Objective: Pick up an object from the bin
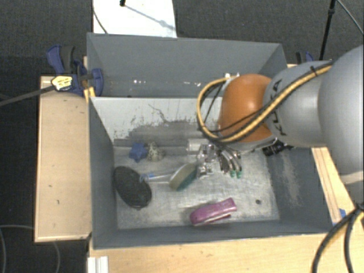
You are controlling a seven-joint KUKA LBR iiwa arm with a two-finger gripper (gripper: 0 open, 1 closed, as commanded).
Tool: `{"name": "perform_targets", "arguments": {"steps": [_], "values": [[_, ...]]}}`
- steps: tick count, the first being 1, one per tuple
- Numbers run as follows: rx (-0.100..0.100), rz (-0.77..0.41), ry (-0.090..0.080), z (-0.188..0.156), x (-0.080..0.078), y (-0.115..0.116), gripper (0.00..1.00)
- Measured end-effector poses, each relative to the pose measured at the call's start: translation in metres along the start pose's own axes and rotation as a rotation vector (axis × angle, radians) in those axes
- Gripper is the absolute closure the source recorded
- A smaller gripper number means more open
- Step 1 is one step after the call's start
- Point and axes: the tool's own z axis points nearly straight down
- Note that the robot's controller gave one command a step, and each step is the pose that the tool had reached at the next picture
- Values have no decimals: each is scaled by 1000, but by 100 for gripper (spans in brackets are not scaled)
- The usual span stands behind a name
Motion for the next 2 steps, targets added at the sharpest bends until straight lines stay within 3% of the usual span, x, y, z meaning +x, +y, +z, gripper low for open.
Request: {"name": "perform_targets", "arguments": {"steps": [1,2], "values": [[0,0,0,0,0,0,0],[1,-468,-7,15,-26,40,0]]}}
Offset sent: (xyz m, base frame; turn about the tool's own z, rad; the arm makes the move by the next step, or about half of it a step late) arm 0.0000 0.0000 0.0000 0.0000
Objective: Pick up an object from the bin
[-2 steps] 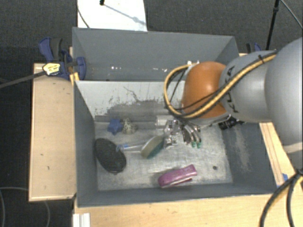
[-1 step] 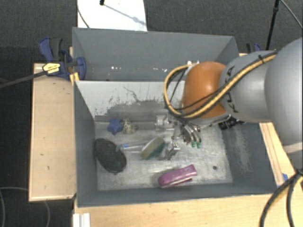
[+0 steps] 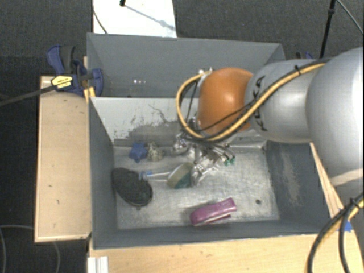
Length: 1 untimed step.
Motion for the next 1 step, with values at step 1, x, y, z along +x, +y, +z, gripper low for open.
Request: {"name": "perform_targets", "arguments": {"steps": [1], "values": [[1,5,-8,-3,-3,-1,100]]}}
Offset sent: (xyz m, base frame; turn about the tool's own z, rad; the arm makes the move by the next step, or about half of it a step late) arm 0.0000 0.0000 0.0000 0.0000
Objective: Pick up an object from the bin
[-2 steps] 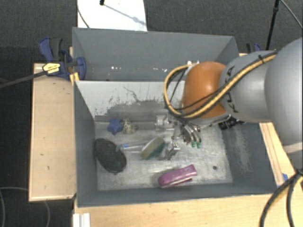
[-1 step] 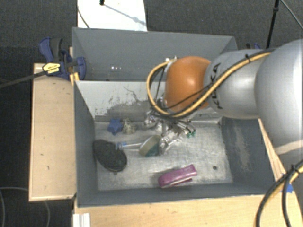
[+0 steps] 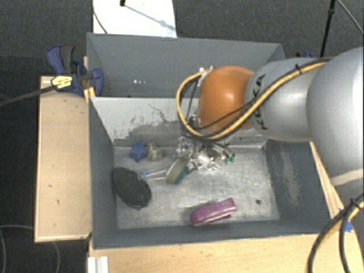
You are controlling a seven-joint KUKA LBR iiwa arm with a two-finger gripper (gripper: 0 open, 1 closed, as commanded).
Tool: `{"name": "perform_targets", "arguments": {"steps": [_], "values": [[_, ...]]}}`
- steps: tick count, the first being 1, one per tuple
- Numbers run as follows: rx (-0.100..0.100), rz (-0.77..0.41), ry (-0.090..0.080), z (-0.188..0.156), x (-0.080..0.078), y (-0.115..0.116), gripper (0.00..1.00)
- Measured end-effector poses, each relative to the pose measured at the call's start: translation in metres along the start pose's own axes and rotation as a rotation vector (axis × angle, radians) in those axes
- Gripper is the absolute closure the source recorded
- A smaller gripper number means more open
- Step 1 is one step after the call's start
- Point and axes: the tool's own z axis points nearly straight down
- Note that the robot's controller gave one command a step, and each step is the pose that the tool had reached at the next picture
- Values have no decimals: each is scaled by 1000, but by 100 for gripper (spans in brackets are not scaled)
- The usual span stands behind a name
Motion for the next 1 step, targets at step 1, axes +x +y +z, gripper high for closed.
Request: {"name": "perform_targets", "arguments": {"steps": [1], "values": [[-2,-342,6,-150,20,25,100]]}}
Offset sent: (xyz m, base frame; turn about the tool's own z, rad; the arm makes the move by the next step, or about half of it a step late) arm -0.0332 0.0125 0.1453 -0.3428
